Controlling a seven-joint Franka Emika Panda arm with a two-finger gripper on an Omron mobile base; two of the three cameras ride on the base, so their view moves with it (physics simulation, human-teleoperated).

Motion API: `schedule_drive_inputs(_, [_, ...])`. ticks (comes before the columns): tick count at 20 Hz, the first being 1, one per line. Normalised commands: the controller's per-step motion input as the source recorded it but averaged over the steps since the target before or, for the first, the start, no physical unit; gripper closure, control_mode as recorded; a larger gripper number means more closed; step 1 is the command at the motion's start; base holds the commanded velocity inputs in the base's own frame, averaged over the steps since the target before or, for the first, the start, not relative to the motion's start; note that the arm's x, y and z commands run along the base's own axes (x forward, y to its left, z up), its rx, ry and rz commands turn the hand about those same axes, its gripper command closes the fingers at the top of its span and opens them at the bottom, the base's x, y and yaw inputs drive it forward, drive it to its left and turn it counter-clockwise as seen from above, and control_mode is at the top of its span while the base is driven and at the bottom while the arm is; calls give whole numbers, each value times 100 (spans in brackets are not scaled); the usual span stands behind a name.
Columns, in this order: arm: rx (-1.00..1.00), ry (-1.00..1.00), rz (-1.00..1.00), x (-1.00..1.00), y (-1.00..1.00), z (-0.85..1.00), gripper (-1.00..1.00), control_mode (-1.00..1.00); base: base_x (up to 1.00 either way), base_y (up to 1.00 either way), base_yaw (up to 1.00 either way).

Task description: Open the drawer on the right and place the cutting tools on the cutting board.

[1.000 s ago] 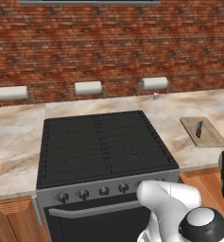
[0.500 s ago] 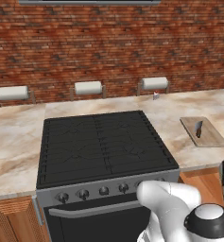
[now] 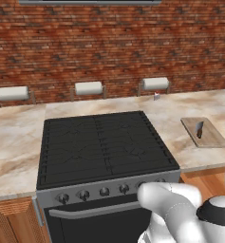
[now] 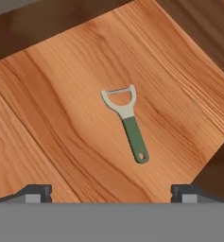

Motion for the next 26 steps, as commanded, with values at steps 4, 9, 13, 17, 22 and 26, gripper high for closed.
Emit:
schedule_drive_inputs(4, [0, 3, 0, -2, -19, -27, -100, -100, 0, 0, 0])
schedule_drive_inputs(9, [0, 5, 0, 0, -22, -28, -100, -100, 0, 0, 0])
schedule_drive_inputs(13, [0, 3, 0, -2, -33, -25, -100, -100, 0, 0, 0])
schedule_drive_inputs(17, [0, 3, 0, 0, -29, -25, -100, -100, 0, 0, 0])
schedule_drive_inputs(22, [0, 2, 0, -1, -21, -27, -100, -100, 0, 0, 0])
schedule_drive_inputs(26, [3, 0, 4, -3, -7, -26, -100, -100, 0, 0, 0])
